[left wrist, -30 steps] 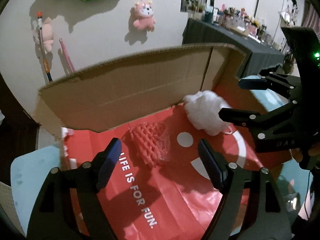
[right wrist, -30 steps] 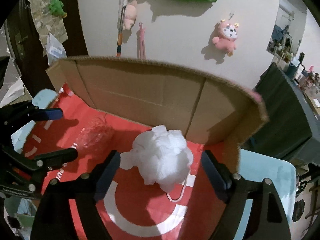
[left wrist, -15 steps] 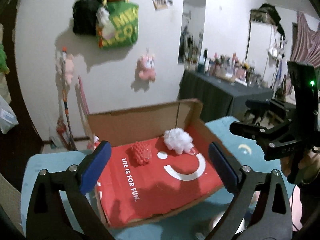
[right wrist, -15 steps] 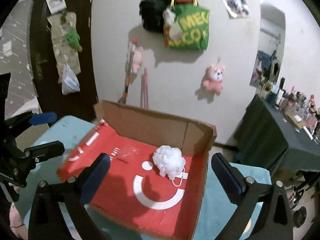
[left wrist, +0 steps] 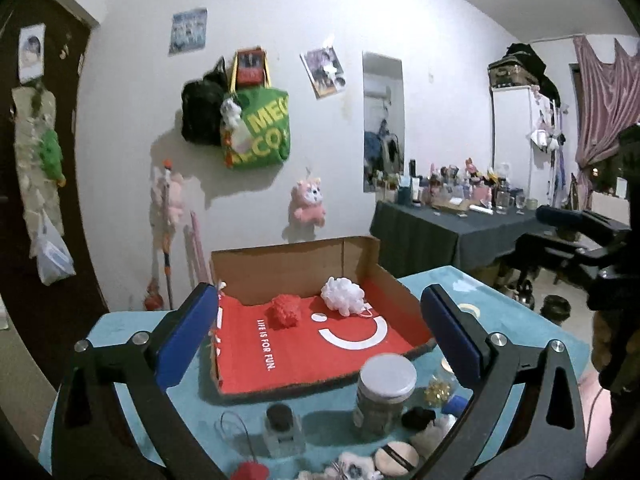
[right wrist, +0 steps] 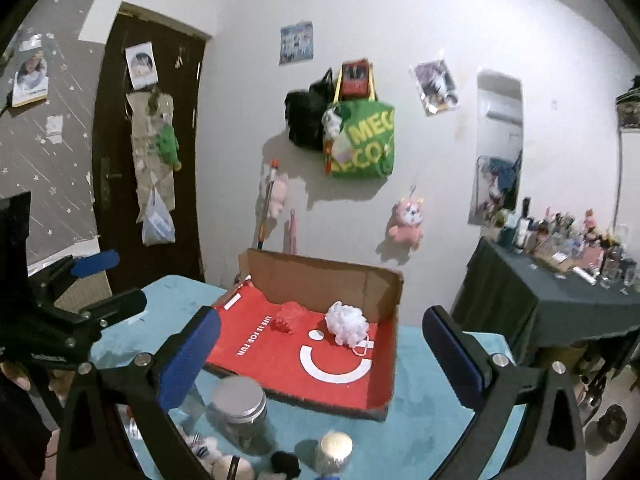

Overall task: Organize soft objects
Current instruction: 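Withdraw both grippers from the box back toward the remaining items, then grasp the red knitted bunny sponge with the left gripper while the right gripper grasps the blue rolled cloth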

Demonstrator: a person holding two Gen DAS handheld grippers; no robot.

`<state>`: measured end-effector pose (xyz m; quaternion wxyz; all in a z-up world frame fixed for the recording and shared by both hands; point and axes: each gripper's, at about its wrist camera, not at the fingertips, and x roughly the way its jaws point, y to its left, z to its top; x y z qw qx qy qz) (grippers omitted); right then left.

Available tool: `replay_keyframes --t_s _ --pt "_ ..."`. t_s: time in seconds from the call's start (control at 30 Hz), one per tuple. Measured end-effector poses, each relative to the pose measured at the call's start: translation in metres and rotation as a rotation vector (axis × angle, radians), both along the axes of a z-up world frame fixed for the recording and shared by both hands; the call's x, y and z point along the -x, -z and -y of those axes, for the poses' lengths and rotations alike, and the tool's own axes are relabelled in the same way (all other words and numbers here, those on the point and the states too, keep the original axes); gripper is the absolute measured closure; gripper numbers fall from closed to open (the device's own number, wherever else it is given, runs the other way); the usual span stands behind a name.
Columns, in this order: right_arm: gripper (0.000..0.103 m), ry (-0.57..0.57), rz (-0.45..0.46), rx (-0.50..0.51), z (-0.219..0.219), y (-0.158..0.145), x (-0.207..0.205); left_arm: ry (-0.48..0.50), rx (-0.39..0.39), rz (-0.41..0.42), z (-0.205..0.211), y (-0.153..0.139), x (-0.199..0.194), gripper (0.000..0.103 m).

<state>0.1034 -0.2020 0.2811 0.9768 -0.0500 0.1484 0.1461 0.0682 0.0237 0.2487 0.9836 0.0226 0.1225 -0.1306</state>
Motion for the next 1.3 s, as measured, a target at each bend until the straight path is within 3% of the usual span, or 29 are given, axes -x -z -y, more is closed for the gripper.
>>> replay_keyframes --t_s 0.33,0.5,0.87,1.3 --pt "0.000 0.120 0.116 0.018 -0.002 0.053 0.087 -0.071 0.037 0.064 0.007 0.049 0.073 0.000" --pt "0.000 0.160 0.112 0.018 -0.008 0.090 0.105 -0.098 0.048 0.026 0.010 0.080 0.084 0.000" --pt "0.000 0.180 -0.011 -0.002 -0.008 0.151 0.102 -0.127 0.007 -0.100 0.022 0.143 0.084 0.000" --pt "0.000 0.209 -0.182 -0.024 0.002 0.203 0.079 -0.151 0.004 -0.263 0.019 0.188 0.059 0.000"
